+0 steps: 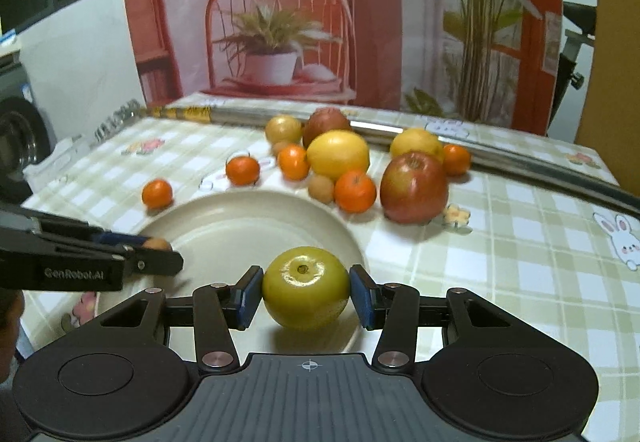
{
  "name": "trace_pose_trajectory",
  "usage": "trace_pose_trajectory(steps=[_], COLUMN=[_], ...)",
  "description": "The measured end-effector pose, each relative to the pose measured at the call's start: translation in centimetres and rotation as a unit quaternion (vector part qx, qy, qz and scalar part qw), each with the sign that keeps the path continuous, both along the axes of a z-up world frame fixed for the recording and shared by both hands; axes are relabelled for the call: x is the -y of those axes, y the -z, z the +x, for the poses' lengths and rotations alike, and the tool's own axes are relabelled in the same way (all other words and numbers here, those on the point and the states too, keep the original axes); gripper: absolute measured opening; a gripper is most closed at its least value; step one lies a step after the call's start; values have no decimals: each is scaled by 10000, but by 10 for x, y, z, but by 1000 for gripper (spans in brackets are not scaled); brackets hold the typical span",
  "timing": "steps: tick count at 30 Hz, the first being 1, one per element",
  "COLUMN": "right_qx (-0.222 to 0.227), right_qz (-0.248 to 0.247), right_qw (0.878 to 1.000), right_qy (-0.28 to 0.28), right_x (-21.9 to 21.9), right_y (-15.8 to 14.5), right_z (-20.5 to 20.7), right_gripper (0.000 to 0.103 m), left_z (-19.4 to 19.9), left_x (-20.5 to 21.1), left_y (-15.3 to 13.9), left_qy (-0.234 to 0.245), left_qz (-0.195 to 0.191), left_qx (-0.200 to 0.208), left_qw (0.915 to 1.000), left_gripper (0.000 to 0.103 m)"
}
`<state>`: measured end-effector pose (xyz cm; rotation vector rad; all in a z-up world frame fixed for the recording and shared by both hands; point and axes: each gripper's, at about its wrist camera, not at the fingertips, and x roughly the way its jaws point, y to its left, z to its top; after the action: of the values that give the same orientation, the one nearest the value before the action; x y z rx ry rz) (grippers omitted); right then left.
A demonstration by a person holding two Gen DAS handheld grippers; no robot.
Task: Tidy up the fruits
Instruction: 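Open the left gripper to drop the brown fruit while the right gripper sets the yellow-green apple on the plate, then move the left gripper to a mandarin orange and close on it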
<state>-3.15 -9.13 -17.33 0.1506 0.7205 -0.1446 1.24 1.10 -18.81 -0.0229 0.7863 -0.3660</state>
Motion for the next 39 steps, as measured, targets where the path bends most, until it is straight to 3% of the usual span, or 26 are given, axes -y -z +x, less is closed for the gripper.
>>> trace_pose_trajectory(steps=[11, 18, 23, 26, 33, 39], right_qx=[-24, 399, 752, 1010, 1119, 1307], right_qz=[47, 178, -16, 37, -231, -120], right_qw=[10000, 9990, 9971, 9948, 9916, 9891], right_qy=[16, -16, 82, 151, 605, 671], right_x=[-1, 2, 2, 9, 25, 39], right_y=[4, -11, -25, -33, -45, -45], right_z=[-2, -10, -15, -19, -17, -16], right_gripper=[46, 94, 103, 103, 103, 103], left_z=[-4, -7, -6, -4, 7, 21], left_x=[0, -1, -7, -14, -36, -59], left_y=[-3, -11, -21, -30, -45, -52], left_qy=[22, -13, -128, -190, -400, -580], left_qz=[-74, -141, -149, -146, -110, -25], left_qx=[83, 235, 382, 474, 577, 548], left_qw=[9999, 9996, 9991, 9986, 9975, 9968], left_gripper=[30, 31, 31, 39, 47, 49])
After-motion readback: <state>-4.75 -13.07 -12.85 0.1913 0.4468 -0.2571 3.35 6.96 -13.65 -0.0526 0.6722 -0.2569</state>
